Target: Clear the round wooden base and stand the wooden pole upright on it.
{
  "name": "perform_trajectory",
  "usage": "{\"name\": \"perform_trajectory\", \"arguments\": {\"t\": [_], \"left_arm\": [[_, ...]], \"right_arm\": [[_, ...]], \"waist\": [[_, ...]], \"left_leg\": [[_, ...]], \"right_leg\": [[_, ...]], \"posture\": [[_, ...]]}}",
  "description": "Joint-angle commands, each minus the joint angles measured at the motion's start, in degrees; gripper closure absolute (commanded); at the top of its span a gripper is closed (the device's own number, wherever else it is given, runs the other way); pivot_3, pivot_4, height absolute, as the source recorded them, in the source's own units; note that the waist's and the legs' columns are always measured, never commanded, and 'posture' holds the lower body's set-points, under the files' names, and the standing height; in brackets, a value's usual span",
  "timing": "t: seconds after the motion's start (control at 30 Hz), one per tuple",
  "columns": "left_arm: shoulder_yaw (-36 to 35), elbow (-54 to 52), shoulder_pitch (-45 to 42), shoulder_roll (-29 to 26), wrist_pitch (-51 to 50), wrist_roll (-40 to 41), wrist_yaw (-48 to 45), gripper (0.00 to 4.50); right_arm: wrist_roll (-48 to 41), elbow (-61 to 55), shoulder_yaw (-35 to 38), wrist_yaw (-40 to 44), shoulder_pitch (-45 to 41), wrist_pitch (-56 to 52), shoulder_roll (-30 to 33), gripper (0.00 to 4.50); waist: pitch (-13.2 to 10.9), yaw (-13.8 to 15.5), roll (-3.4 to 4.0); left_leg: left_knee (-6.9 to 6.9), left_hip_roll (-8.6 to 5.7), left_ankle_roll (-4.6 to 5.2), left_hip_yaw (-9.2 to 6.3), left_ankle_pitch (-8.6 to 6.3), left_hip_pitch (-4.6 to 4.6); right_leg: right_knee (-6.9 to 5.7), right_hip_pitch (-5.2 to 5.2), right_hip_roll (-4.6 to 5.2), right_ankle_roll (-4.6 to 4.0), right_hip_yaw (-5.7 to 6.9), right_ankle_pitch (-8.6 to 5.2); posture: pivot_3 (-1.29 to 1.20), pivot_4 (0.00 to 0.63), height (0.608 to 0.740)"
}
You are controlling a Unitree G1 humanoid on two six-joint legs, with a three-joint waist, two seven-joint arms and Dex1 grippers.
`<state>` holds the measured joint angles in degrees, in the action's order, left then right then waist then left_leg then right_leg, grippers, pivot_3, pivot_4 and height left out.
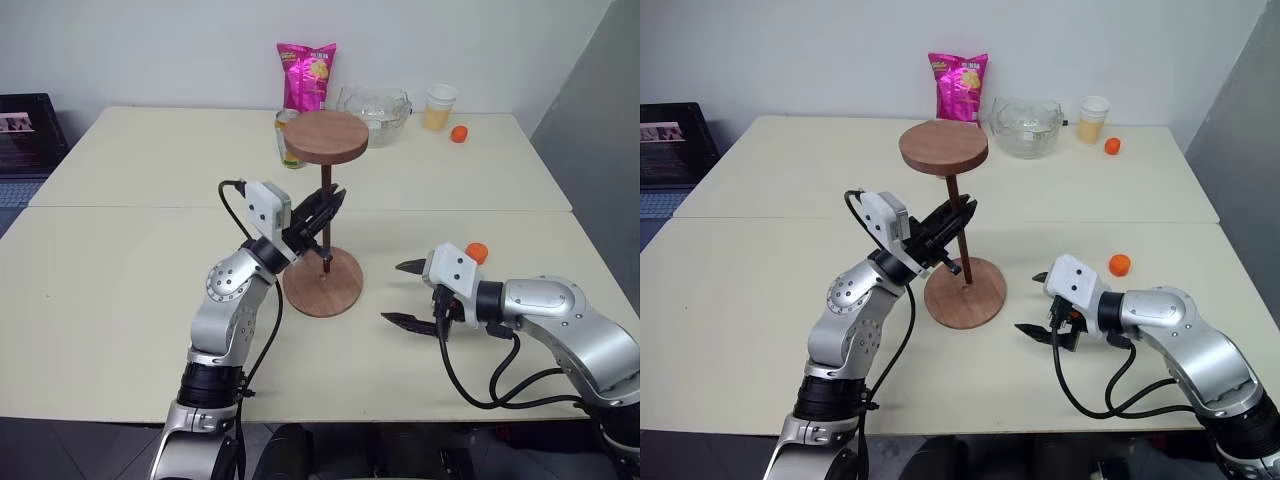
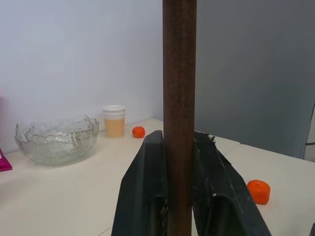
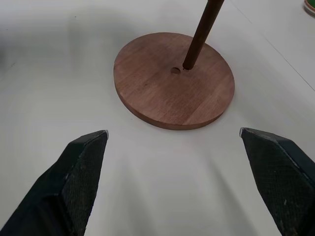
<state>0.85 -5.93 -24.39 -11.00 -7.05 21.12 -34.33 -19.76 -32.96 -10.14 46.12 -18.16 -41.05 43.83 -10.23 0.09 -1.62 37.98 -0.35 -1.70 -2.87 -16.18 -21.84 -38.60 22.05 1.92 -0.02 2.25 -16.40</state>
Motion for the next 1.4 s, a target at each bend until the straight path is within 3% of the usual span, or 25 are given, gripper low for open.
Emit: {"name": "perform_trajectory", "arguments": {"t": [0.03, 1.1, 1.4], "left_arm": [[0.3, -1.8, 0.4, 0.0, 0.9, -0.2, 0.0, 4.24], [0.3, -2.1, 5.7, -2.3, 1.2, -1.4, -0.1, 4.24], [0.6, 0.2, 3.5, -1.1, 2.8, -1.8, 0.4, 4.24]], "right_arm": [[-0.8, -2.2, 1.1, -0.1, 0.1, -0.1, -0.2, 0.0], [-1.3, -3.2, 1.5, -0.6, 0.7, -1.1, 0.0, 0.0], [-1.3, -3.1, 1.4, -0.5, 0.6, -1.0, 0.0, 0.0]], "waist": [[0.0, 0.0, 0.0], [0.0, 0.0, 0.01], [0.0, 0.0, 0.01]], "left_leg": [[0.0, 0.0, 0.0, 0.0, 0.0, 0.0], [0.04, 0.0, 0.17, 0.01, -0.1, 0.07], [0.06, 0.0, 0.18, 0.01, -0.1, 0.07]], "right_leg": [[0.0, 0.0, 0.0, 0.0, 0.0, 0.0], [-0.12, -0.01, 0.0, -0.01, -0.02, 0.0], [-0.15, -0.01, 0.0, -0.01, -0.02, 0.01]], "posture": [[0.0, 0.15, 0.74], [0.0, 0.15, 0.74], [0.0, 0.15, 0.74]]}}
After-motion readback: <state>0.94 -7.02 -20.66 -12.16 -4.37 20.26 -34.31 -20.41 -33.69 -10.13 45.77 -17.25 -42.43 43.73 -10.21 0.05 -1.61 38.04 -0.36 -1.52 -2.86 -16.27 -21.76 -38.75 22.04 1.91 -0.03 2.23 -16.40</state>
